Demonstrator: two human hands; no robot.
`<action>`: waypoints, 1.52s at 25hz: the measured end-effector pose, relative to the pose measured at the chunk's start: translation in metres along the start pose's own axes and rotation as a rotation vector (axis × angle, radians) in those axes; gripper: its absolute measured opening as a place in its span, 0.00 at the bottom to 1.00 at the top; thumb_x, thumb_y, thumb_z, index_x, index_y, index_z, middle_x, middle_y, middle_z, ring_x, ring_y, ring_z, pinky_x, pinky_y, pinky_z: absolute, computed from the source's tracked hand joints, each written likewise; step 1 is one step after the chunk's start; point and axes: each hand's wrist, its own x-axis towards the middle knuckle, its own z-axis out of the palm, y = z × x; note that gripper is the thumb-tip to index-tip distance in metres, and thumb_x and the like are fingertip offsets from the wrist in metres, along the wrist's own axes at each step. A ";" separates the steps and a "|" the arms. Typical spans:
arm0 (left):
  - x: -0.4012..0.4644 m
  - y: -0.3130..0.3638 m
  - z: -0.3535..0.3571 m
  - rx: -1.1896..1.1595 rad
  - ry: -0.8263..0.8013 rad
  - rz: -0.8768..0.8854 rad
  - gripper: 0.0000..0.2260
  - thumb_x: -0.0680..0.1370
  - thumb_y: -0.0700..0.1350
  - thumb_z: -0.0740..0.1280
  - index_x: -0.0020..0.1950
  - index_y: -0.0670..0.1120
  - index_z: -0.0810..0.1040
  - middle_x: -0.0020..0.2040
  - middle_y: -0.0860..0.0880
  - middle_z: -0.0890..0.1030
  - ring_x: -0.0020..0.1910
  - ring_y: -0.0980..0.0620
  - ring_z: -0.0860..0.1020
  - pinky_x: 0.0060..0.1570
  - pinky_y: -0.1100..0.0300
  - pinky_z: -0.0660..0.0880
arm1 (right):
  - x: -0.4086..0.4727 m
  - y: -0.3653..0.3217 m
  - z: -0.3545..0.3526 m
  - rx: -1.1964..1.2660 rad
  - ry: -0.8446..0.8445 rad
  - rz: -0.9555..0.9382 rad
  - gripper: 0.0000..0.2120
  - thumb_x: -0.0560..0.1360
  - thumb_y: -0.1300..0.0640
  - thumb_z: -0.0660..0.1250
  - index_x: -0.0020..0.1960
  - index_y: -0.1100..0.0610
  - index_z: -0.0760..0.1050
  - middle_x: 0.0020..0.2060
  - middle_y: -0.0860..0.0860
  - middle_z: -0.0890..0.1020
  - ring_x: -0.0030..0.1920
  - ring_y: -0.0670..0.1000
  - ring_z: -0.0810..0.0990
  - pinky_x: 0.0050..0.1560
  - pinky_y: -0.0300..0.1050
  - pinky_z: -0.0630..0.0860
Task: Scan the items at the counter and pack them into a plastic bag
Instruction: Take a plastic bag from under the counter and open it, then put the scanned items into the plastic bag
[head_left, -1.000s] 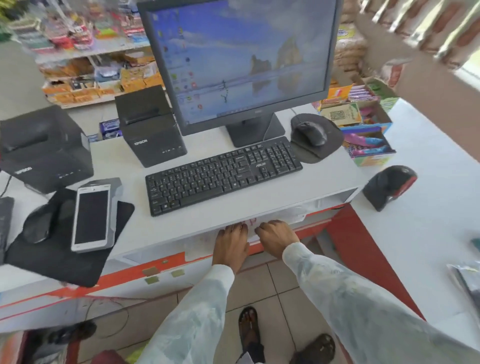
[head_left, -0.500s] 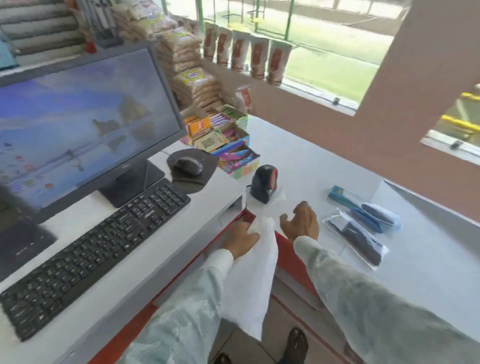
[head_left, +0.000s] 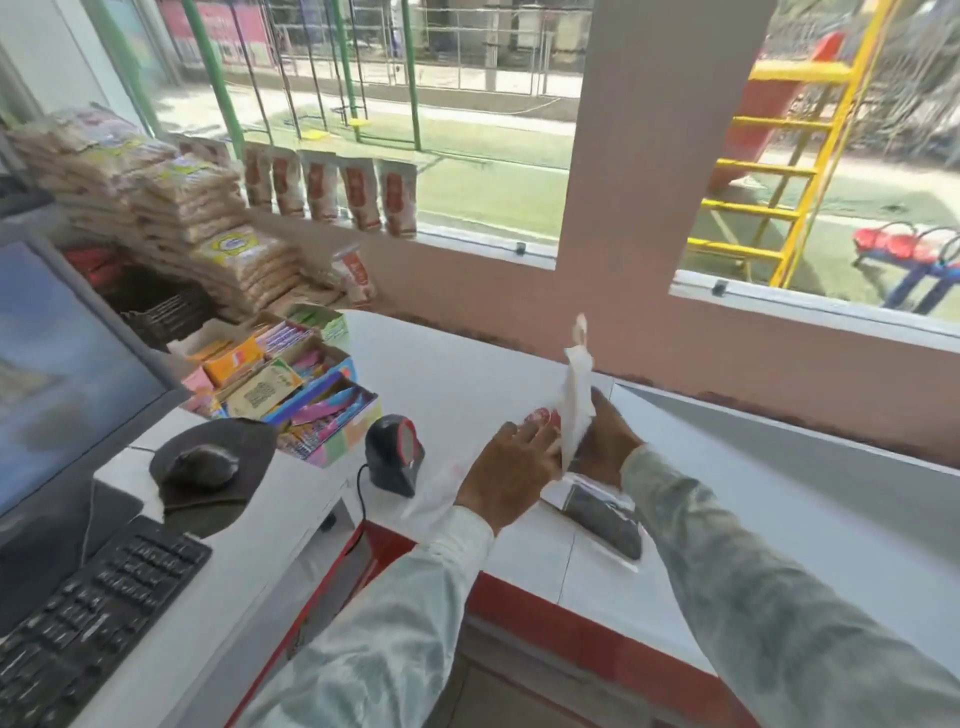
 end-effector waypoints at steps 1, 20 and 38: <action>0.010 -0.004 0.005 -0.017 -0.007 0.011 0.22 0.70 0.35 0.65 0.62 0.47 0.74 0.60 0.45 0.80 0.55 0.43 0.80 0.50 0.49 0.79 | -0.002 -0.010 -0.004 0.159 -0.053 0.037 0.26 0.77 0.37 0.59 0.49 0.58 0.82 0.45 0.56 0.83 0.45 0.57 0.80 0.56 0.53 0.75; 0.140 -0.044 0.082 -1.549 0.069 -1.246 0.04 0.74 0.36 0.71 0.47 0.43 0.83 0.44 0.45 0.83 0.39 0.47 0.79 0.43 0.55 0.81 | 0.103 -0.036 -0.035 -0.828 -0.179 -0.196 0.14 0.81 0.66 0.60 0.48 0.46 0.68 0.45 0.46 0.75 0.38 0.35 0.77 0.47 0.33 0.74; 0.223 -0.213 0.070 -0.738 0.374 -0.537 0.07 0.71 0.32 0.65 0.40 0.41 0.81 0.40 0.42 0.81 0.40 0.46 0.75 0.40 0.61 0.65 | 0.187 -0.017 -0.026 -0.673 0.673 -0.064 0.17 0.77 0.53 0.62 0.34 0.60 0.79 0.36 0.61 0.81 0.47 0.63 0.81 0.42 0.45 0.71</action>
